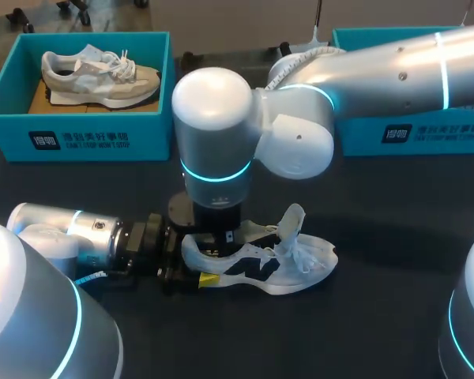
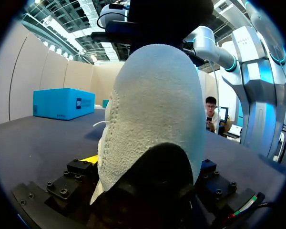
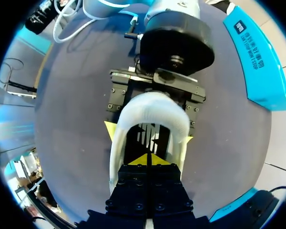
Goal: Take the shoe out of the shoebox, open the shoe tongue, remove and reinsert the insole, then place the shoe into the shoebox
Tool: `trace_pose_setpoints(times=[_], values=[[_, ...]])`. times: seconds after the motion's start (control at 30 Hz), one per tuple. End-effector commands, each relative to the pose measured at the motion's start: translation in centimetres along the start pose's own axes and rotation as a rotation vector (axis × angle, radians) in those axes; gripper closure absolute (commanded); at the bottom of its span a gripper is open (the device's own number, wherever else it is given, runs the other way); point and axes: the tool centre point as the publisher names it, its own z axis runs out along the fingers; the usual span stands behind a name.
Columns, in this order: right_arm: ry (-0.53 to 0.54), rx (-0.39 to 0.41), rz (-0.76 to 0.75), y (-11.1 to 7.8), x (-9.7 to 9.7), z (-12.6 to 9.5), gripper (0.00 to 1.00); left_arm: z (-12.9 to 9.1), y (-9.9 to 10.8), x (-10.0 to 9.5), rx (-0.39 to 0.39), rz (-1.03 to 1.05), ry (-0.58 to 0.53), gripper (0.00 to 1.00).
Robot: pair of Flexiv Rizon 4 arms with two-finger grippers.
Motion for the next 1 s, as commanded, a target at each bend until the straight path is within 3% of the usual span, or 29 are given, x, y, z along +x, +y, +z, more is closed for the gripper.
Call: trace_pose_setpoints(times=[0.03,0.5,0.9,1.0], values=[[-0.002,0.009,0.01,-0.3,0.1,0.5,1.0,-0.1,0.2,-0.1,-0.001,0.0,-0.002,1.0],[0.009,0.054,0.084,-4.1,-0.8,0.4,1.0,-0.1,0.2,-0.1,-0.001,0.0,-0.002,1.0],[0.02,0.084,0.103,-5.9,-0.9,0.2,1.0,-0.1,0.2,-0.1,-0.001,0.0,-0.002,1.0],[0.022,0.089,0.098,-6.2,-0.8,0.3,0.91,-0.1,0.2,-0.1,-0.001,0.0,-0.002,1.0]])
